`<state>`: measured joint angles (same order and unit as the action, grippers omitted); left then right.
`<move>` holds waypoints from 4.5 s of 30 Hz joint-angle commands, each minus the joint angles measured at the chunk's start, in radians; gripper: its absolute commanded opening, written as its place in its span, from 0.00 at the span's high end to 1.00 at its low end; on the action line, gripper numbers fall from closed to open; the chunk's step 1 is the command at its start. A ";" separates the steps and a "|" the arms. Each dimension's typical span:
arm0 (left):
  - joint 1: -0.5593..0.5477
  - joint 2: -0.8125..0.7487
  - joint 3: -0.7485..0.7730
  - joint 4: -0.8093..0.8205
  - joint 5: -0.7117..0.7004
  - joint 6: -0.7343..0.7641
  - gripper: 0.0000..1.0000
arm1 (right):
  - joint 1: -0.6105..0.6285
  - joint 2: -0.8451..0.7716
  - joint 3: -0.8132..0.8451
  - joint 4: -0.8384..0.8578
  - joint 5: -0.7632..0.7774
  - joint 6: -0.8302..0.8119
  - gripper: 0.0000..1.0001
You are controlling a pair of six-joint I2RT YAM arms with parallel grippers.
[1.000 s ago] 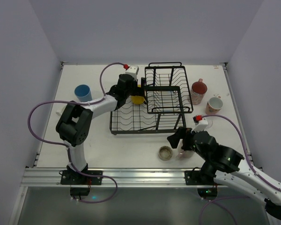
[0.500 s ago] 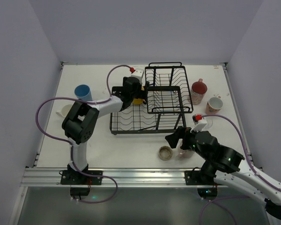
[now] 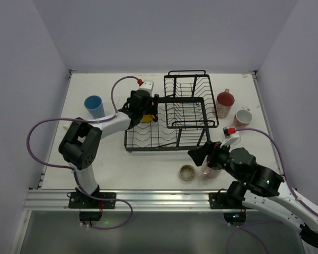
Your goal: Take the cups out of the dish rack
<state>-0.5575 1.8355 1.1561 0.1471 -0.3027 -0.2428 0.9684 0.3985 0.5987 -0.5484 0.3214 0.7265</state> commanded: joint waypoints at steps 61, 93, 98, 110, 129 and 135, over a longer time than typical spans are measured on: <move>0.087 -1.420 -0.156 -0.292 0.252 -0.245 0.00 | 0.099 0.936 0.653 0.891 -0.663 0.182 1.00; 0.087 -1.633 -0.053 -0.690 -0.369 -0.044 0.00 | 0.308 2.014 1.701 -0.084 -0.191 -0.628 1.00; 0.087 -1.641 -0.050 -0.696 -0.360 -0.043 0.00 | 0.331 2.050 1.692 -0.091 -0.153 -0.662 1.00; 0.087 -1.648 -0.022 -0.692 -0.317 -0.029 0.00 | 0.337 1.857 1.600 0.028 -0.143 -0.618 0.37; 0.087 -1.513 0.068 -0.667 0.034 -0.090 0.00 | 0.346 0.573 0.594 0.570 0.175 -0.558 0.01; 0.087 -1.484 0.034 -0.690 0.051 -0.105 0.00 | 0.345 0.139 0.367 0.525 0.448 -0.561 0.01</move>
<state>-0.4778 0.3290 1.2022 -0.5354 -0.2996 -0.3336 1.3132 0.6083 1.0775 -0.0204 0.5858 0.1616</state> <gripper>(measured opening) 0.997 0.990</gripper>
